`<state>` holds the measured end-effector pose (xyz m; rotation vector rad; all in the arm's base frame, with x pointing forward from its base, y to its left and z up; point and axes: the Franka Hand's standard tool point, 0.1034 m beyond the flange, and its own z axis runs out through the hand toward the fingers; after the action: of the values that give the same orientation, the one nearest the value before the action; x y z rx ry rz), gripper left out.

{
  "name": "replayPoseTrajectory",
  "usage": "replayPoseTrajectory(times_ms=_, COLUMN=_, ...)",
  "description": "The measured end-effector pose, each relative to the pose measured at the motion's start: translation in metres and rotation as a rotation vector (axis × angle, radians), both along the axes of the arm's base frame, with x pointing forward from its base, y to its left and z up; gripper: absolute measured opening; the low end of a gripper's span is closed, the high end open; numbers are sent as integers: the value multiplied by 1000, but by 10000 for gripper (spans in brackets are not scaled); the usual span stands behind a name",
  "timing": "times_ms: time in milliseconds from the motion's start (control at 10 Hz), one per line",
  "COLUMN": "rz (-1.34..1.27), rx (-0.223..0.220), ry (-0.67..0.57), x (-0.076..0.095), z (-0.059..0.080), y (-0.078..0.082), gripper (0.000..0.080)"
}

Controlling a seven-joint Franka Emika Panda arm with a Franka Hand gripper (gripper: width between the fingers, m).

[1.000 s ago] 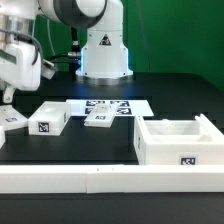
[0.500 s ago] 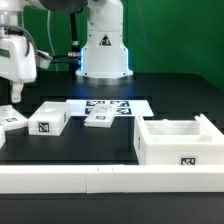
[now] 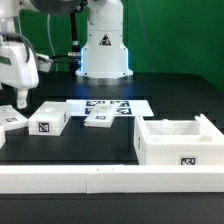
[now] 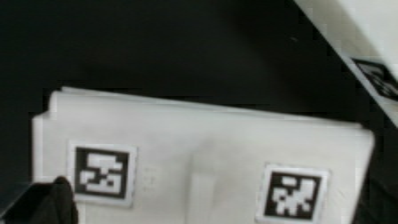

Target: Assemble cabinet

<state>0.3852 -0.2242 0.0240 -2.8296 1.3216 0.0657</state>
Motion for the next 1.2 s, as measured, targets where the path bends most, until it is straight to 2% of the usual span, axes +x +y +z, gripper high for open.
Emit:
replayPoseTrajectory(times_ms=200, rz=7, rx=-15, ry=18, x=0, z=-10, y=1, gripper=796)
replayPoseTrajectory(times_ms=400, rz=-1, rx=-14, ry=17, x=3, z=-9, y=-1, gripper=796)
replayPoseTrajectory(times_ms=500, rz=-14, rx=-18, ry=21, x=4, z=-9, y=1, gripper=663)
replayPoseTrajectory(times_ms=600, rz=-12, rx=-18, ry=22, x=4, z=-10, y=1, gripper=663)
replayPoseTrajectory(times_ms=800, rz=-12, rx=-18, ry=23, x=4, z=-10, y=1, gripper=388)
replayPoseTrajectory(times_ms=900, rz=-12, rx=-18, ry=23, x=4, z=-10, y=1, gripper=388)
replayPoseTrajectory(times_ms=1000, rz=-12, rx=-18, ry=23, x=4, z=-10, y=1, gripper=206)
replayPoseTrajectory(times_ms=1100, rz=-12, rx=-19, ry=23, x=4, z=-10, y=1, gripper=79)
replayPoseTrajectory(times_ms=1200, rz=-12, rx=-19, ry=22, x=4, z=-10, y=1, gripper=79)
